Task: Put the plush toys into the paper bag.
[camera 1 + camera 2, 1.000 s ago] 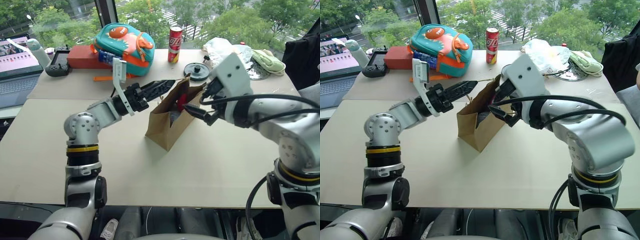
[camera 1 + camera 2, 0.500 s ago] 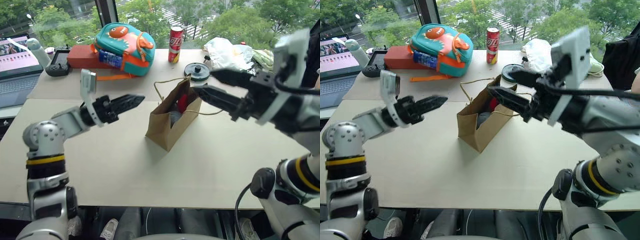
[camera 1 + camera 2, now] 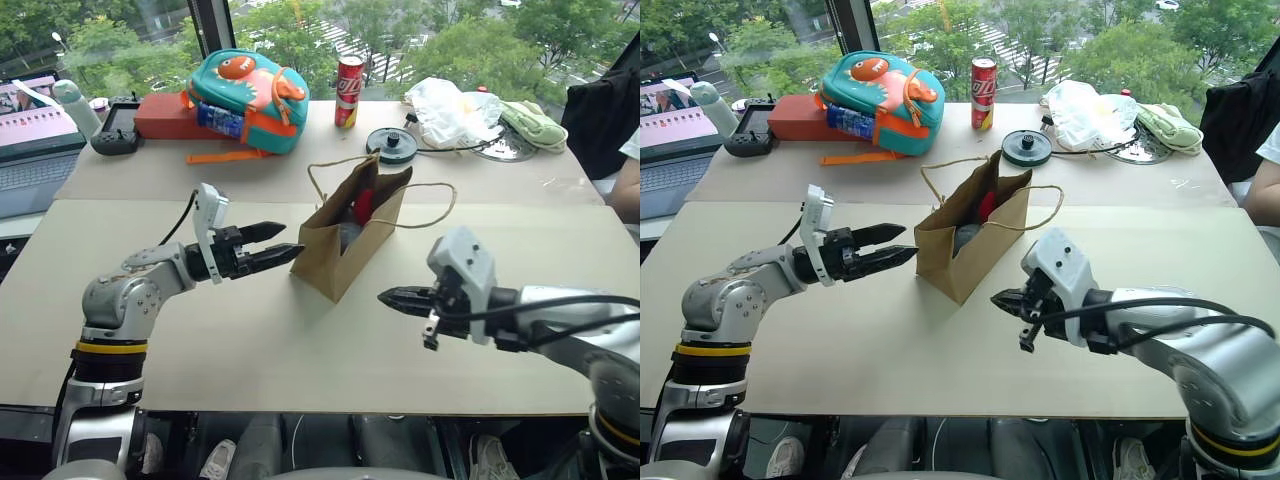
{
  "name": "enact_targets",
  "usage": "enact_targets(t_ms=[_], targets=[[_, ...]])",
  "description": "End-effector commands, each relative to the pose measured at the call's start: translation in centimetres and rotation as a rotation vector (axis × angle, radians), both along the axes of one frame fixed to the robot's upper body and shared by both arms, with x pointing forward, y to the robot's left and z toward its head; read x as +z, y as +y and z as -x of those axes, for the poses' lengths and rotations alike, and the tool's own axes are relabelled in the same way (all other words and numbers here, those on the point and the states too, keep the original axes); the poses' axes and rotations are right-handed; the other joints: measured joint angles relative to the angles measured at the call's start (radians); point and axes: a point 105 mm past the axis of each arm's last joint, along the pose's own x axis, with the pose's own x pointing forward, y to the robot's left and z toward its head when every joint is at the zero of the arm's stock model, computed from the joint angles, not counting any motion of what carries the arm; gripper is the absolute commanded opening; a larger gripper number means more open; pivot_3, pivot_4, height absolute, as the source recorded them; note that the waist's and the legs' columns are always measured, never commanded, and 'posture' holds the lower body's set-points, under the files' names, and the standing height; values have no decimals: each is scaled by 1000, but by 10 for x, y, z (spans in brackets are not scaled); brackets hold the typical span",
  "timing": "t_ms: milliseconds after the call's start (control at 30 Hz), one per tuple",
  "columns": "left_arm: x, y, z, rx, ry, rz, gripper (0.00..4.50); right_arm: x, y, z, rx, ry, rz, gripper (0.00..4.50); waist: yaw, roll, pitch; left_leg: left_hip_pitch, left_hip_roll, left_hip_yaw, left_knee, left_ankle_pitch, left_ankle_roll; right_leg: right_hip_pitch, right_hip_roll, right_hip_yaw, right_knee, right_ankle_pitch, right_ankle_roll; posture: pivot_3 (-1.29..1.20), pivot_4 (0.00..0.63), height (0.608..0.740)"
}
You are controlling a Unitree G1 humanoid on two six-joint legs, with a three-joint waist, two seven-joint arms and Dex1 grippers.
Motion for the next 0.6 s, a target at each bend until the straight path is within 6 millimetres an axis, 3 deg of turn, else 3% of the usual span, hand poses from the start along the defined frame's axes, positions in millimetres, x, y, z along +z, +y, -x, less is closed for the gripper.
enact_targets(t_ms=[33,167,333,600], targets=[[7,-4,3,-28,-59,-13,4500,14,2,-30,-85,-135,-6,26,0,0,0,0,0,0,0,0,0,0,0,0,0,0,0,0,150,739],[2,-6,1,-29,-90,-57,4500,20,10,-42,-97,-177,-17,26,6,0,0,-1,0,0,0,0,0,0,0,0,0,0,-1,0,150,739],[-2,-24,1,-53,-144,-85,4500,27,26,-53,-89,-206,-42,26,5,0,0,-2,0,0,0,0,0,0,-1,0,-1,3,-6,0,150,739],[-6,-40,-1,-44,-189,-92,4500,34,44,-62,-84,-213,-80,26,3,0,0,-2,0,-1,0,0,0,0,0,0,0,4,-6,0,150,739]])
